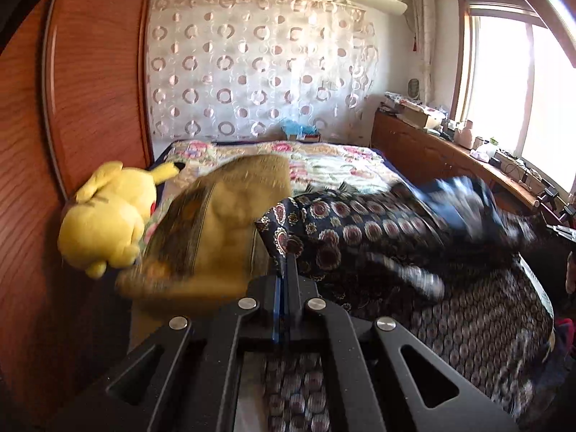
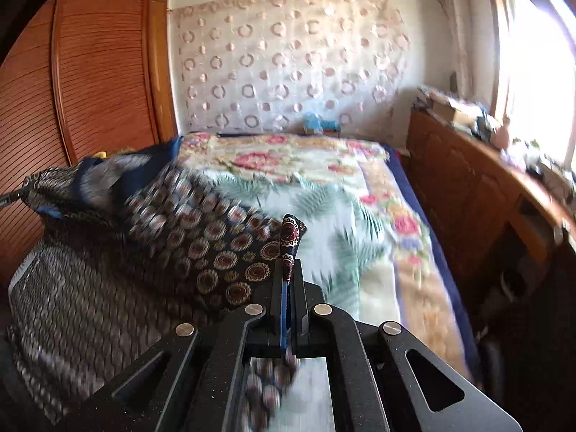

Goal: Fold small clothes

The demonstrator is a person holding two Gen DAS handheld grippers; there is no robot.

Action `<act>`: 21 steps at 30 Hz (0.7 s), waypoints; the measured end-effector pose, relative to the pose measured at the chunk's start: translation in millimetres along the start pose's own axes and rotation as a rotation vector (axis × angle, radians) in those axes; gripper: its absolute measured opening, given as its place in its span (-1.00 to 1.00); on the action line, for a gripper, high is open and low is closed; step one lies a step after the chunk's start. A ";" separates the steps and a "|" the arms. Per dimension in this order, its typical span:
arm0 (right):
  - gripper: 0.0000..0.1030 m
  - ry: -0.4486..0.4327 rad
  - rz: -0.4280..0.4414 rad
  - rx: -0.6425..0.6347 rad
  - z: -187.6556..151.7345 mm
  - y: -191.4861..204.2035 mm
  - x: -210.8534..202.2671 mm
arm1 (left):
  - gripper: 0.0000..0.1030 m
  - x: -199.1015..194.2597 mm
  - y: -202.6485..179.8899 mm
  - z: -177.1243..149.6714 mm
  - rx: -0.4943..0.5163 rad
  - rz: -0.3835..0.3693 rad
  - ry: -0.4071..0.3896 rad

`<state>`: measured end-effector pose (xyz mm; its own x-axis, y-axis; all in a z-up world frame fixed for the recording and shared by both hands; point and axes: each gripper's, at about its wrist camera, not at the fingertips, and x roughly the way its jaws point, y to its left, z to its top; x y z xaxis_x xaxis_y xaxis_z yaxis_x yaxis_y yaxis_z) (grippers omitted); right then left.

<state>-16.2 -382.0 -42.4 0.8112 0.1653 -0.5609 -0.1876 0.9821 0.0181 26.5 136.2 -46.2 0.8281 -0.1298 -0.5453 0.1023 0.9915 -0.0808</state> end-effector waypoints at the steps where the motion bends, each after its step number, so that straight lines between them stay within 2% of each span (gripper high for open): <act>1: -0.99 0.010 -0.004 0.016 -9.8 -5.5 -4.8 | -0.97 -2.9 1.6 -8.0 -0.006 0.002 0.010; 7: -0.99 0.079 -0.008 0.076 -58.1 -31.3 -32.3 | -0.97 -22.8 1.8 -47.1 -0.036 0.000 0.063; 13: -0.99 0.124 -0.003 0.056 -64.6 -40.2 -47.4 | -0.96 -41.9 1.7 -70.8 -0.034 -0.002 0.109; 16: -0.99 0.103 -0.008 0.029 -54.9 -37.7 -54.6 | -0.74 -42.6 5.6 -74.0 -0.032 0.047 0.119; 17: -0.99 0.099 -0.005 0.028 -40.3 -22.9 -48.6 | -0.61 -42.9 8.9 -74.3 -0.032 0.054 0.115; 20: -0.82 0.076 -0.011 0.006 -34.8 -13.9 -52.8 | -0.17 -48.5 17.2 -65.6 -0.038 0.059 0.072; 21: -0.68 0.069 -0.016 -0.001 -31.9 -14.1 -53.1 | -0.02 -50.1 20.5 -61.2 -0.038 0.054 0.057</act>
<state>-74.4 -407.6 -39.3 0.7740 0.1428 -0.6168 -0.1756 0.9844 0.0075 -46.6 162.4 -71.7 0.7988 -0.0773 -0.5966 0.0358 0.9961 -0.0810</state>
